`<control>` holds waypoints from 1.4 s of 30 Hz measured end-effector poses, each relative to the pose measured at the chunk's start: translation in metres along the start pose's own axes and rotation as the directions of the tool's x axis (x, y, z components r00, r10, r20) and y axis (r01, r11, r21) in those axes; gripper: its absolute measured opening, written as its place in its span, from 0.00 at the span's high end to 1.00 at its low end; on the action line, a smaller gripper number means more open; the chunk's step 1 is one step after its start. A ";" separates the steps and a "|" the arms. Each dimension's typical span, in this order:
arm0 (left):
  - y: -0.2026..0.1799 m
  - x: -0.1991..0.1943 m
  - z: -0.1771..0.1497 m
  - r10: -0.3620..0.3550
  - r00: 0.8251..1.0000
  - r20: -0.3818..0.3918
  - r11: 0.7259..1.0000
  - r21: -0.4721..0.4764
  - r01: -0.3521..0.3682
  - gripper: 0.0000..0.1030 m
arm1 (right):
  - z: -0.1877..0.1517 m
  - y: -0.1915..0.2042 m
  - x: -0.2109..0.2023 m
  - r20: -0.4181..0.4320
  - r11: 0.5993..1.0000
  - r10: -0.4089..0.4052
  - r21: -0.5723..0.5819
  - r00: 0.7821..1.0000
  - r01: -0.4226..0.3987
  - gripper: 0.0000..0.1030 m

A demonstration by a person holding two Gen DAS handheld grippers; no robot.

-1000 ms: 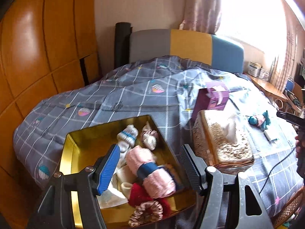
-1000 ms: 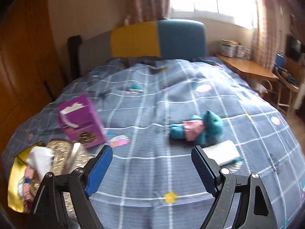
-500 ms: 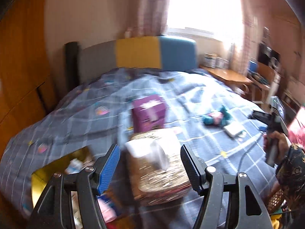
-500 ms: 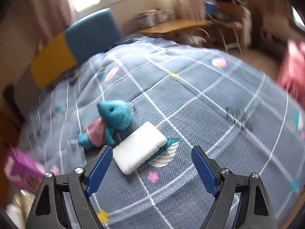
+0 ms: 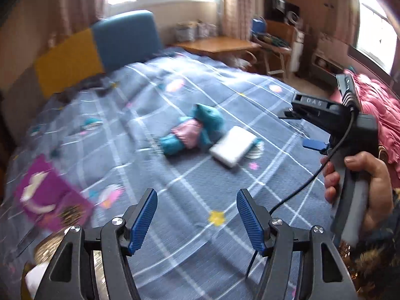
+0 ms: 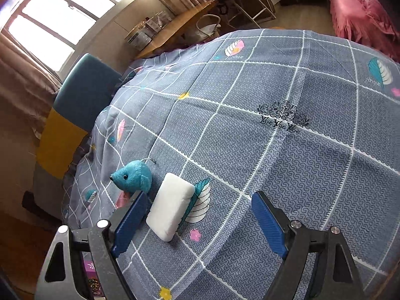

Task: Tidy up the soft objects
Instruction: 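Move both tools back over the teal bear and white foam block, then grasp the white foam block with the left tool while the right grasps the teal bear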

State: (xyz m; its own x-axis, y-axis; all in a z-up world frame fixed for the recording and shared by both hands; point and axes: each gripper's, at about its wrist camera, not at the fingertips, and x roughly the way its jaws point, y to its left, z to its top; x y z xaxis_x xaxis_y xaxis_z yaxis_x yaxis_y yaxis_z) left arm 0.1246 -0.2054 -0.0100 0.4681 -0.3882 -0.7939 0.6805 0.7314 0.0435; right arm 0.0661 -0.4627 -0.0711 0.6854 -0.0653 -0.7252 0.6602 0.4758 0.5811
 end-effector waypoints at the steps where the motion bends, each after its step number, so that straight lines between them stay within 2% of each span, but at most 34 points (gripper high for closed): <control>1: -0.006 0.016 0.007 -0.024 0.999 -0.025 0.999 0.022 0.024 0.35 | 0.000 0.000 -0.001 -0.003 1.000 0.006 0.004 1.000 -0.006 0.14; 7: -0.033 0.081 0.033 -0.077 0.992 -0.099 0.982 0.164 0.093 0.35 | 0.001 -0.001 -0.003 -0.026 0.999 0.039 0.019 0.999 -0.039 0.14; 11: -0.051 0.121 0.046 -0.106 0.984 -0.146 0.958 0.251 0.141 0.29 | 0.004 -0.007 -0.003 -0.031 0.997 0.061 0.057 0.998 -0.059 0.13; 15: -0.063 0.152 0.057 -0.112 0.980 -0.165 0.934 0.318 0.160 0.28 | 0.003 -0.006 0.001 -0.066 0.994 0.091 0.068 0.994 -0.087 0.13; 20: -0.067 0.184 0.068 -0.116 0.973 -0.201 0.922 0.342 0.181 0.28 | 0.001 -0.006 0.007 -0.099 0.991 0.115 0.079 0.988 -0.107 0.13; 27: -0.056 0.199 0.071 -0.127 0.974 -0.190 0.941 0.288 0.179 0.27 | 0.000 -0.008 0.009 -0.111 0.987 0.133 0.101 0.985 -0.122 0.12; 28: -0.054 0.199 0.070 -0.127 0.975 -0.182 0.943 0.281 0.175 0.30 | -0.001 -0.008 0.009 -0.115 0.987 0.135 0.099 0.984 -0.124 0.12; 29: -0.054 0.197 0.069 -0.115 0.979 -0.166 0.946 0.281 0.159 0.41 | -0.002 -0.007 0.009 -0.115 0.988 0.132 0.095 0.985 -0.122 0.12; 30: -0.052 0.194 0.068 -0.103 0.984 -0.148 0.951 0.275 0.141 0.48 | -0.002 -0.007 0.009 -0.111 0.989 0.129 0.091 0.985 -0.119 0.12; 31: -0.050 0.191 0.068 -0.103 0.985 -0.139 0.954 0.265 0.137 0.60 | -0.003 -0.006 0.008 -0.105 0.989 0.128 0.087 0.986 -0.119 0.12; 32: -0.046 0.187 0.068 -0.106 0.987 -0.124 0.960 0.246 0.134 0.66 | -0.003 -0.006 0.007 -0.097 0.989 0.125 0.085 0.987 -0.117 0.12; 34: -0.035 0.178 0.069 -0.139 0.984 -0.110 0.968 0.193 0.158 0.69 | -0.002 -0.005 0.006 -0.082 0.991 0.113 0.080 0.990 -0.106 0.12; 37: -0.031 0.164 0.062 -0.149 0.984 -0.094 0.973 0.166 0.163 0.74 | -0.005 -0.005 0.006 -0.089 0.992 0.109 0.071 0.990 -0.103 0.12; 39: -0.028 0.150 0.058 -0.141 0.988 -0.070 0.978 0.143 0.150 0.74 | -0.005 -0.004 0.006 -0.085 0.994 0.100 0.059 0.991 -0.095 0.12; 42: -0.016 0.132 0.053 -0.114 0.992 -0.061 0.993 0.027 0.116 0.74 | -0.006 -0.002 0.009 -0.091 0.995 0.092 0.051 0.992 -0.087 0.12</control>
State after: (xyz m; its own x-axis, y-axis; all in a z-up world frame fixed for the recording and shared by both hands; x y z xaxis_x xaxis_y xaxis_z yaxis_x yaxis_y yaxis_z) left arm 0.2050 -0.2980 -0.0832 0.3518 -0.4340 -0.8294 0.7450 0.6663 -0.0327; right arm 0.0688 -0.4596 -0.0809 0.7124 0.0586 -0.6994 0.6126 0.4342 0.6604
